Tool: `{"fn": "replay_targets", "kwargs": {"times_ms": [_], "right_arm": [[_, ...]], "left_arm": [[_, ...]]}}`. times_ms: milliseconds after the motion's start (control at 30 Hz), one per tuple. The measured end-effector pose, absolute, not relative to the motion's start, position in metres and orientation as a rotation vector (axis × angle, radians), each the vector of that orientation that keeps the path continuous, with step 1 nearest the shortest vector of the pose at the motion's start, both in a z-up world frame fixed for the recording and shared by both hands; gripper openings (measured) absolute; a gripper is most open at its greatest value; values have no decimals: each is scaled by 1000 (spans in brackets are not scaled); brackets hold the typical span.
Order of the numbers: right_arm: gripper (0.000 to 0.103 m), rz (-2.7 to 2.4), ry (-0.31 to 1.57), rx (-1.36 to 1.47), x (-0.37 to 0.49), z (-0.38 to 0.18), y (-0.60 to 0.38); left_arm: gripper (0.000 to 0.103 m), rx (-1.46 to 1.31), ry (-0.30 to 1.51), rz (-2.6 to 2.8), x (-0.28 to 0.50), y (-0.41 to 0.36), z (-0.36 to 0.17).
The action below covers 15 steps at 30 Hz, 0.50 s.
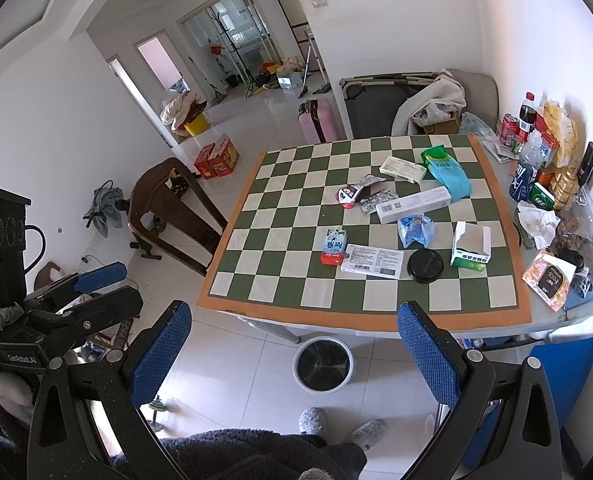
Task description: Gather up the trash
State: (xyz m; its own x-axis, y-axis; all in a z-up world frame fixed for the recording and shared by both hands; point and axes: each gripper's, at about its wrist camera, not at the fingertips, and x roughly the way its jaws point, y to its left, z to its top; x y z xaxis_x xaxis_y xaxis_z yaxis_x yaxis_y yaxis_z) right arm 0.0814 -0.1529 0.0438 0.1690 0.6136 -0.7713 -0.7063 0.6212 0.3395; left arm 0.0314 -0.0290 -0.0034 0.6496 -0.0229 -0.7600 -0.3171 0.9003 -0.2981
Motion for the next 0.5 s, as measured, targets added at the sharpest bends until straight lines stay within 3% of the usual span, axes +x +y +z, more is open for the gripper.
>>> {"fn": "replay_targets", "kwargs": {"times_ms": [500], "right_arm": [[103, 941, 1043, -105, 82, 41, -155]], "left_arm": [[103, -431, 858, 170, 26, -24, -3]]}}
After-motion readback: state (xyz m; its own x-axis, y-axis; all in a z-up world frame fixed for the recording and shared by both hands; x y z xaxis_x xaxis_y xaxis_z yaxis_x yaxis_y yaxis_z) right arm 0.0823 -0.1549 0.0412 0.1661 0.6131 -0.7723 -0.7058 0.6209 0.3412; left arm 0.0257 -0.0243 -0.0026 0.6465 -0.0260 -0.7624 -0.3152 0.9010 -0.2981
